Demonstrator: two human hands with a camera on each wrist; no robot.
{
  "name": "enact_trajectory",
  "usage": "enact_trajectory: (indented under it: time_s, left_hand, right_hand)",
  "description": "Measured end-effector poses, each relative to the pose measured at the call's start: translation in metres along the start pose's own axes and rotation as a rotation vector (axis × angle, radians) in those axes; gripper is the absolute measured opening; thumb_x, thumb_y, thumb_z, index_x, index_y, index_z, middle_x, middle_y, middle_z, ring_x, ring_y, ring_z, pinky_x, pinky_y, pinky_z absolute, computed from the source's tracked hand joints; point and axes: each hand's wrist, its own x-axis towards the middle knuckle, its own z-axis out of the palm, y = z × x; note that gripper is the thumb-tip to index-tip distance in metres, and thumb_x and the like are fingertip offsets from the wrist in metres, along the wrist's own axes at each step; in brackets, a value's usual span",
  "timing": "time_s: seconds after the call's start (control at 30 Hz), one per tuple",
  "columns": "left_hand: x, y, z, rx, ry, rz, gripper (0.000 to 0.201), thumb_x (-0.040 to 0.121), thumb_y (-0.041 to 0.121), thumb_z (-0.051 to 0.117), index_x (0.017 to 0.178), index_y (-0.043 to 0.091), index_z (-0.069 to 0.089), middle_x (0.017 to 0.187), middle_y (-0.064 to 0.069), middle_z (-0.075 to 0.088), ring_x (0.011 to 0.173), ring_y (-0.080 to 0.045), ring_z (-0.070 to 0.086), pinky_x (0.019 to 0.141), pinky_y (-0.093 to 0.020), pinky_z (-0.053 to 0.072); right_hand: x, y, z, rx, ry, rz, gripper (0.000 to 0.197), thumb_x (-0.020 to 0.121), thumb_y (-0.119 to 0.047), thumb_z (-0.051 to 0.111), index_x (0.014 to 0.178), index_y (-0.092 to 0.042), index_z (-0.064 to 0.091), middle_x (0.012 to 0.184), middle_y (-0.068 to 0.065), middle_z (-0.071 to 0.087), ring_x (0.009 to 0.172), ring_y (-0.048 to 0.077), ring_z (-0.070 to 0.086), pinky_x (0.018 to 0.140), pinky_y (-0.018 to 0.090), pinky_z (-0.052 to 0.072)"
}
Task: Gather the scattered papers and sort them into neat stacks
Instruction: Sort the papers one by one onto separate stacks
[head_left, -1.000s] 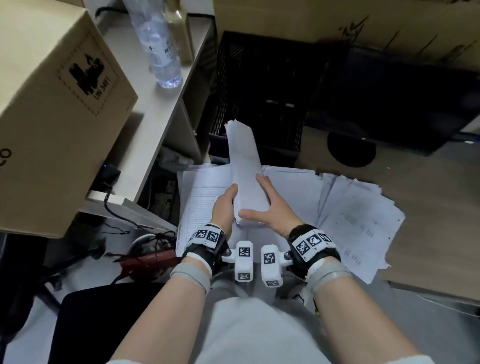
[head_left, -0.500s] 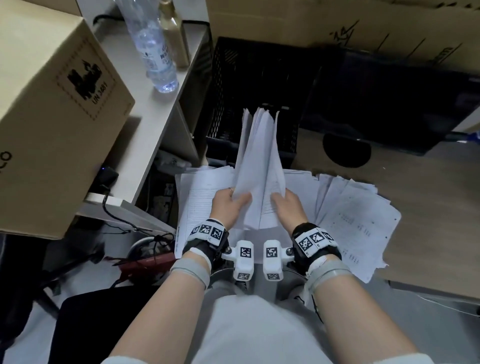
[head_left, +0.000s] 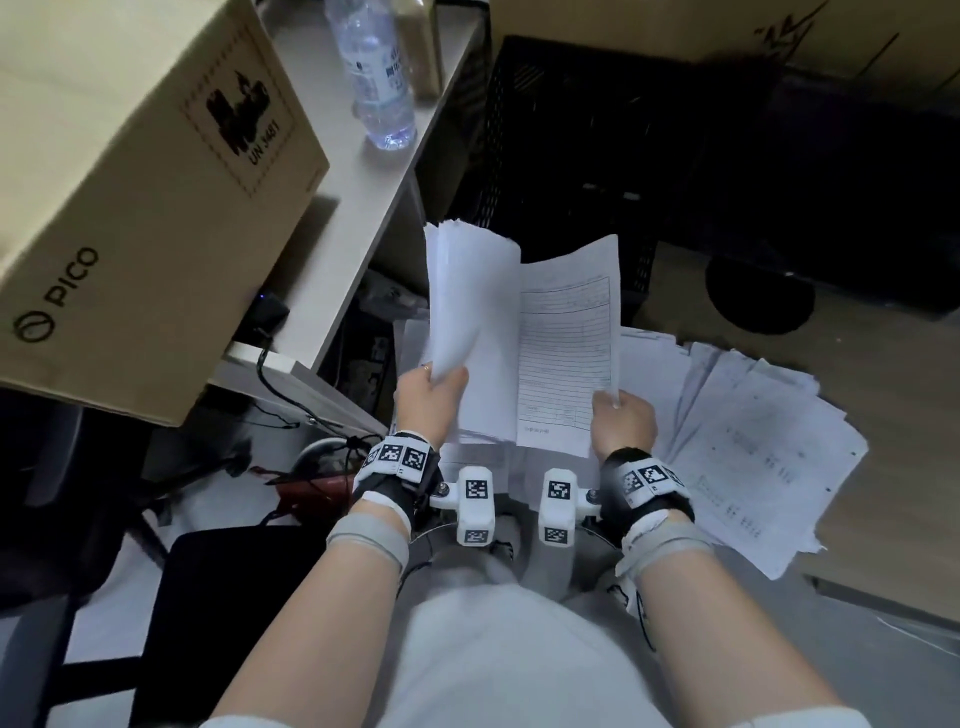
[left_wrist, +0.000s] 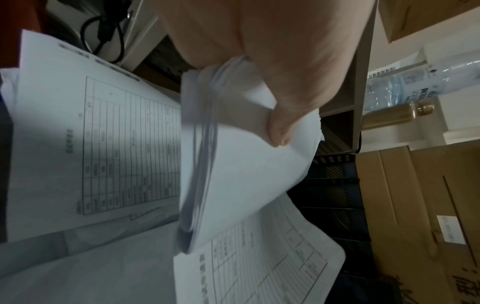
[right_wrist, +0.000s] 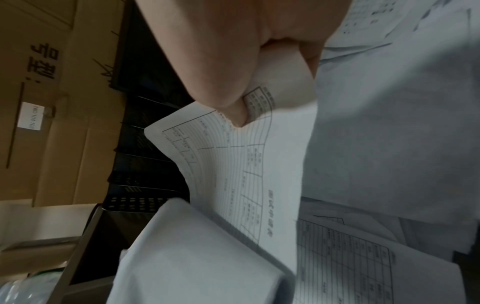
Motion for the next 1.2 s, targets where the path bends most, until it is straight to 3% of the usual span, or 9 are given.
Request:
enact_trajectory:
  time_s: [0.1, 0.23, 0.4, 0.57, 0.7, 0.77, 0.9, 1.0, 1.2]
  left_hand:
    - [0.002, 0.006, -0.009, 0.018, 0.073, 0.047, 0.018, 0.077, 0.026, 0.064, 0.075, 0.009, 0.07, 0.073, -0.006, 0.071, 0.067, -0.018, 0.058, 0.074, -0.047, 0.059]
    - [0.007, 0.009, -0.018, 0.012, 0.094, 0.083, 0.013, 0.081, 0.02, 0.065, 0.069, 0.021, 0.071, 0.081, -0.009, 0.076, 0.072, -0.021, 0.064, 0.08, -0.049, 0.059]
    - [0.007, -0.001, -0.029, 0.06, 0.121, 0.115, 0.011, 0.08, 0.026, 0.066, 0.07, 0.026, 0.069, 0.085, -0.01, 0.077, 0.081, -0.027, 0.07, 0.083, -0.052, 0.059]
    - [0.006, -0.025, -0.046, 0.104, 0.162, 0.094, 0.018, 0.089, 0.013, 0.068, 0.078, 0.028, 0.069, 0.084, 0.001, 0.075, 0.085, -0.022, 0.071, 0.087, -0.047, 0.059]
    - [0.008, -0.037, -0.053, 0.097, 0.166, 0.092, 0.016, 0.088, 0.015, 0.069, 0.083, 0.03, 0.071, 0.089, 0.007, 0.075, 0.091, -0.017, 0.072, 0.093, -0.043, 0.058]
    - [0.01, -0.038, -0.055, 0.069, 0.165, 0.074, 0.007, 0.085, 0.022, 0.07, 0.084, 0.028, 0.071, 0.092, 0.004, 0.076, 0.093, -0.02, 0.073, 0.093, -0.045, 0.058]
    - [0.011, -0.032, -0.049, 0.032, 0.148, 0.073, 0.007, 0.087, 0.019, 0.07, 0.086, 0.026, 0.071, 0.093, 0.001, 0.076, 0.092, -0.022, 0.072, 0.094, -0.049, 0.057]
    - [0.009, -0.027, -0.039, 0.016, 0.115, 0.06, 0.009, 0.088, 0.014, 0.069, 0.088, 0.023, 0.071, 0.091, 0.002, 0.075, 0.088, -0.018, 0.072, 0.093, -0.05, 0.057]
    - [0.005, -0.027, -0.041, 0.05, 0.093, 0.067, 0.012, 0.088, 0.016, 0.07, 0.085, 0.027, 0.072, 0.09, 0.002, 0.076, 0.09, -0.021, 0.073, 0.091, -0.048, 0.058]
  right_hand:
    - [0.004, 0.007, 0.006, -0.023, 0.006, 0.025, 0.032, 0.092, -0.019, 0.054, 0.062, -0.009, 0.049, 0.06, 0.007, 0.048, 0.058, 0.023, 0.043, 0.05, 0.028, 0.029]
    - [0.001, 0.017, 0.017, -0.075, -0.077, 0.062, 0.038, 0.092, -0.032, 0.063, 0.062, -0.009, 0.056, 0.063, 0.005, 0.058, 0.053, 0.019, 0.049, 0.048, 0.022, 0.032]
    - [-0.008, 0.022, 0.046, -0.091, -0.219, 0.078, 0.04, 0.091, -0.033, 0.064, 0.06, -0.01, 0.052, 0.059, 0.002, 0.054, 0.056, 0.022, 0.049, 0.049, 0.024, 0.033]
    - [-0.01, 0.031, 0.087, -0.099, -0.361, 0.066, 0.021, 0.094, -0.031, 0.06, 0.087, -0.012, 0.064, 0.093, 0.004, 0.069, 0.078, 0.024, 0.059, 0.069, 0.027, 0.043]
    - [-0.007, 0.032, 0.11, -0.14, -0.437, 0.099, 0.03, 0.091, -0.029, 0.058, 0.112, -0.009, 0.066, 0.109, 0.005, 0.07, 0.093, 0.028, 0.065, 0.084, 0.034, 0.053]
    - [-0.007, 0.032, 0.113, -0.163, -0.464, 0.093, 0.032, 0.09, -0.019, 0.054, 0.12, -0.014, 0.066, 0.114, 0.006, 0.071, 0.096, 0.029, 0.066, 0.087, 0.037, 0.056]
    - [-0.008, 0.026, 0.093, -0.215, -0.429, 0.043, 0.046, 0.092, -0.005, 0.047, 0.137, -0.016, 0.05, 0.124, -0.002, 0.061, 0.104, 0.024, 0.061, 0.08, 0.022, 0.043]
    - [-0.006, 0.025, 0.079, -0.238, -0.405, 0.025, 0.053, 0.093, 0.001, 0.046, 0.142, -0.019, 0.048, 0.133, 0.001, 0.059, 0.115, 0.024, 0.058, 0.083, 0.018, 0.037]
    - [0.0, 0.024, 0.105, -0.296, -0.431, -0.045, 0.048, 0.092, -0.016, 0.054, 0.14, -0.018, 0.05, 0.139, 0.005, 0.057, 0.119, 0.03, 0.058, 0.094, 0.027, 0.044]
